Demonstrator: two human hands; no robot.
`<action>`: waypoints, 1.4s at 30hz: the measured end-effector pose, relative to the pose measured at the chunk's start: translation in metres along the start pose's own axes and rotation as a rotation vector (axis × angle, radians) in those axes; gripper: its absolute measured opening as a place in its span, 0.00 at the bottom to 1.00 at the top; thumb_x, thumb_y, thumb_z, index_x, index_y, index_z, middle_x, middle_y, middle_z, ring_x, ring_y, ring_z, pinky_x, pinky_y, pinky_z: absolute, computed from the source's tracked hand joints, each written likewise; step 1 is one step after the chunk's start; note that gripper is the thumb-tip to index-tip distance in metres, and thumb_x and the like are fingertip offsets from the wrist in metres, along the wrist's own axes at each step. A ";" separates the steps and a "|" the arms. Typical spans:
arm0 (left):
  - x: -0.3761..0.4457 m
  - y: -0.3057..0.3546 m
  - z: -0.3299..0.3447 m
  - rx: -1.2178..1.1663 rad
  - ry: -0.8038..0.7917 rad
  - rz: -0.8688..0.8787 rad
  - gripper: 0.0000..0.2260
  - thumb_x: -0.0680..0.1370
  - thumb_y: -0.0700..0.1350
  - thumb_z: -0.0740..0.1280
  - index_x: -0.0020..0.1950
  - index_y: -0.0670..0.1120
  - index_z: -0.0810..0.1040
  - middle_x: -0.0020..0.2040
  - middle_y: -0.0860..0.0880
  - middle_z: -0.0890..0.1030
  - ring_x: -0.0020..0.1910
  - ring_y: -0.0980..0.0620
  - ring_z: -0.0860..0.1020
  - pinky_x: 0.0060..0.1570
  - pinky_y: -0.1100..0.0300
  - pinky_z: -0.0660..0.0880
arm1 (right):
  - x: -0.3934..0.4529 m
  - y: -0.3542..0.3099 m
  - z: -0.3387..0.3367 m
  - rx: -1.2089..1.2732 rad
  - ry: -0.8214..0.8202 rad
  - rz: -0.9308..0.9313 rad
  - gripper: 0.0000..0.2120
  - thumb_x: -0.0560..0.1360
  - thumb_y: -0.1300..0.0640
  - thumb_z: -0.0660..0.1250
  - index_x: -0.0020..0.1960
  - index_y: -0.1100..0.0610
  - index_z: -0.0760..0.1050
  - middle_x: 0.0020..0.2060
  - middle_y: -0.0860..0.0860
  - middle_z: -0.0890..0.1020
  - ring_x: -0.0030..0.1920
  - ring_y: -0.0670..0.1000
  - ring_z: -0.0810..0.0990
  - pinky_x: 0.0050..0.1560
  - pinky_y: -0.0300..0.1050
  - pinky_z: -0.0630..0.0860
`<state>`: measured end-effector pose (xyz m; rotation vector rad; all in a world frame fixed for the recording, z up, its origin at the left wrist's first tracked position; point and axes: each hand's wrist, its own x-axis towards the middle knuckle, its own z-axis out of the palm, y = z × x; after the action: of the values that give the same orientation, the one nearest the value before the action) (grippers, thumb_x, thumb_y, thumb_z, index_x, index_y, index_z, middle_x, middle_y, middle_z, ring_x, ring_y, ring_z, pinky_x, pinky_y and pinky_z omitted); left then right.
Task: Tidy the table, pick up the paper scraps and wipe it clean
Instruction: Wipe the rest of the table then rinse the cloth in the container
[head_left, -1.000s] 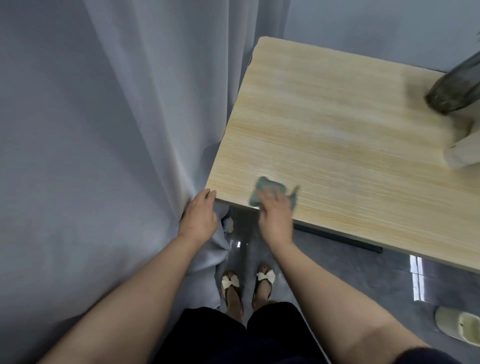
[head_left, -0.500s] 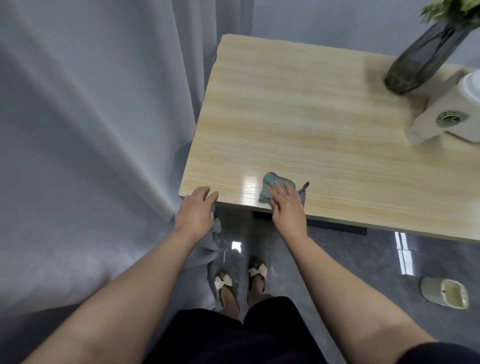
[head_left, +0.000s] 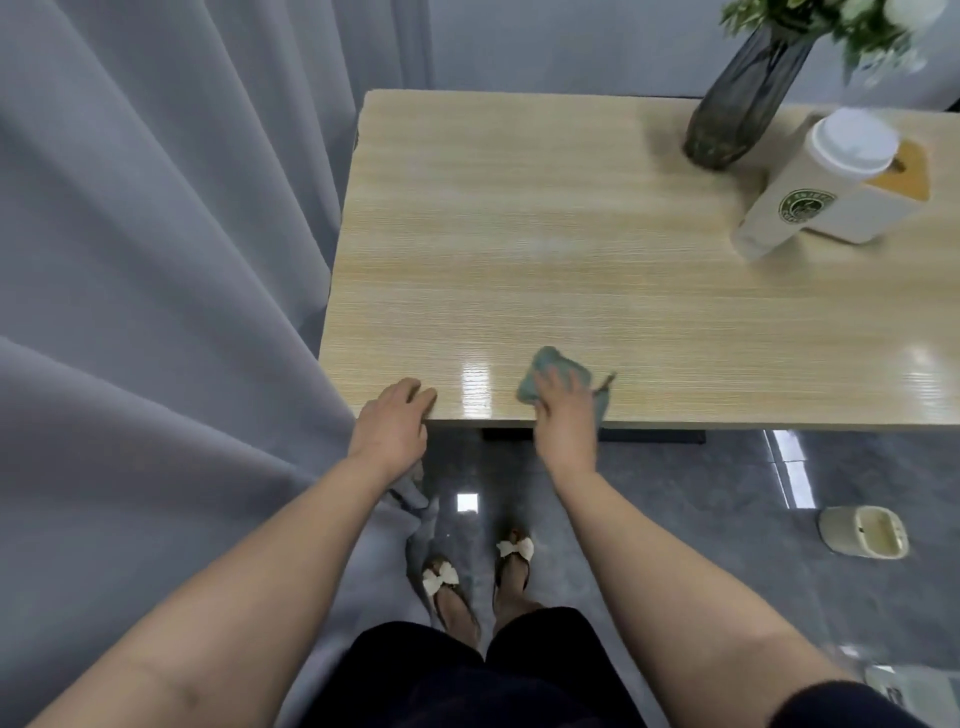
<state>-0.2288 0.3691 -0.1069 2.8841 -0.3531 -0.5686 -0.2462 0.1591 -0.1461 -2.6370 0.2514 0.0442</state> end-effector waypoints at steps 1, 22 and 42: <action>-0.001 -0.003 0.001 -0.022 0.002 -0.009 0.22 0.79 0.40 0.57 0.74 0.48 0.63 0.74 0.46 0.62 0.71 0.47 0.62 0.67 0.54 0.62 | 0.000 -0.018 0.008 0.004 -0.042 -0.077 0.25 0.75 0.69 0.61 0.70 0.57 0.68 0.70 0.55 0.68 0.71 0.58 0.62 0.72 0.47 0.52; 0.057 0.078 -0.015 -0.531 -0.204 0.095 0.25 0.72 0.36 0.70 0.68 0.47 0.70 0.52 0.43 0.80 0.43 0.51 0.74 0.49 0.62 0.70 | 0.020 0.020 -0.042 -0.007 -0.318 -0.198 0.22 0.76 0.58 0.65 0.70 0.55 0.68 0.70 0.52 0.70 0.70 0.53 0.65 0.69 0.46 0.62; 0.103 0.177 -0.136 -0.628 0.010 0.413 0.03 0.76 0.45 0.67 0.47 0.46 0.77 0.43 0.46 0.81 0.42 0.47 0.80 0.42 0.53 0.78 | 0.061 0.019 -0.187 0.865 -0.037 0.225 0.10 0.78 0.54 0.63 0.55 0.55 0.80 0.51 0.49 0.81 0.51 0.45 0.77 0.51 0.38 0.72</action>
<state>-0.1179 0.1904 0.0196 2.1337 -0.6192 -0.4799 -0.1926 0.0437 0.0050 -1.7405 0.4377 0.0455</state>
